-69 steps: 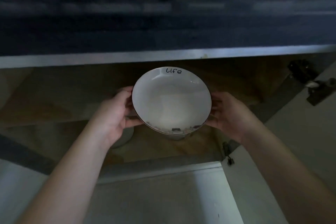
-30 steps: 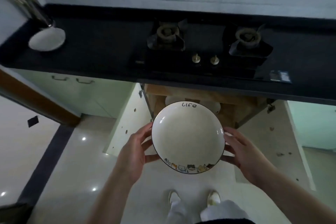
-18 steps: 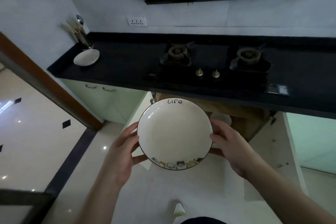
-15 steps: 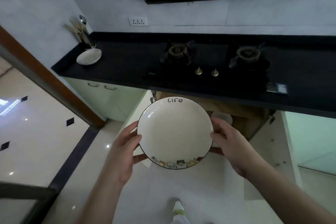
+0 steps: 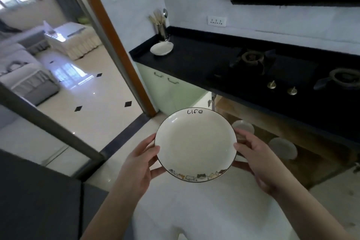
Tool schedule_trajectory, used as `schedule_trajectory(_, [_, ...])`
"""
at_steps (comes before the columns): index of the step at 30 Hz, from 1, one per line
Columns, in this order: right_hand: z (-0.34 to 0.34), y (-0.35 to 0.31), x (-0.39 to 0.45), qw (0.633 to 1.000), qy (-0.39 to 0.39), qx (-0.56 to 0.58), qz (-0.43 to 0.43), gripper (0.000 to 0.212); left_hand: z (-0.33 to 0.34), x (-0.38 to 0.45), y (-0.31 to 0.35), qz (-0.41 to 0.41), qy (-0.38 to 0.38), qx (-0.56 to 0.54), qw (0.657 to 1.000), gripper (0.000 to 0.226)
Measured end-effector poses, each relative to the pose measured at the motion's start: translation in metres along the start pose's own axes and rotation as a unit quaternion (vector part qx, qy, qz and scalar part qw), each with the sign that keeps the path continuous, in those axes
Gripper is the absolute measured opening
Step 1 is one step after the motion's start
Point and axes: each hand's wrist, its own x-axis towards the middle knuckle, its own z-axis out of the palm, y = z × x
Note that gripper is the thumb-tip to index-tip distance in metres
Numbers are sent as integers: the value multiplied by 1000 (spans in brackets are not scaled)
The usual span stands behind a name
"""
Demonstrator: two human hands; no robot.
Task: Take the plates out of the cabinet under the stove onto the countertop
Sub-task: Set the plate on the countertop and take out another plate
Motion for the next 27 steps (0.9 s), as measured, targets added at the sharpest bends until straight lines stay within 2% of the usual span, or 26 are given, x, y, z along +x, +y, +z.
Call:
schedule_trajectory(6, [72, -3, 32, 997, -79, -15, -5, 42, -70, -2, 11, 17, 73, -47, 996, 35])
schedule_trajectory(11, [146, -12, 68, 993, -114, -35, -5, 50, -130, 16, 32, 44, 82, -69, 993, 34])
schedule_trajectory(15, [203, -18, 95, 991, -131, -39, -4, 44, -180, 42, 52, 56, 91, -92, 990, 35])
schedule_trajectory(18, [236, -22, 116, 990, -132, -51, -1, 40, -207, 62, 69, 57, 96, -100, 989, 35])
schedule_trajectory(21, [258, -23, 135, 993, -115, -39, -3, 38, -225, 84, 87, 62, 71, -98, 991, 34])
schedule_trajectory(27, [271, -33, 178, 995, -92, -34, 2, 39, -234, 145, 116, 42, 48, -88, 994, 35])
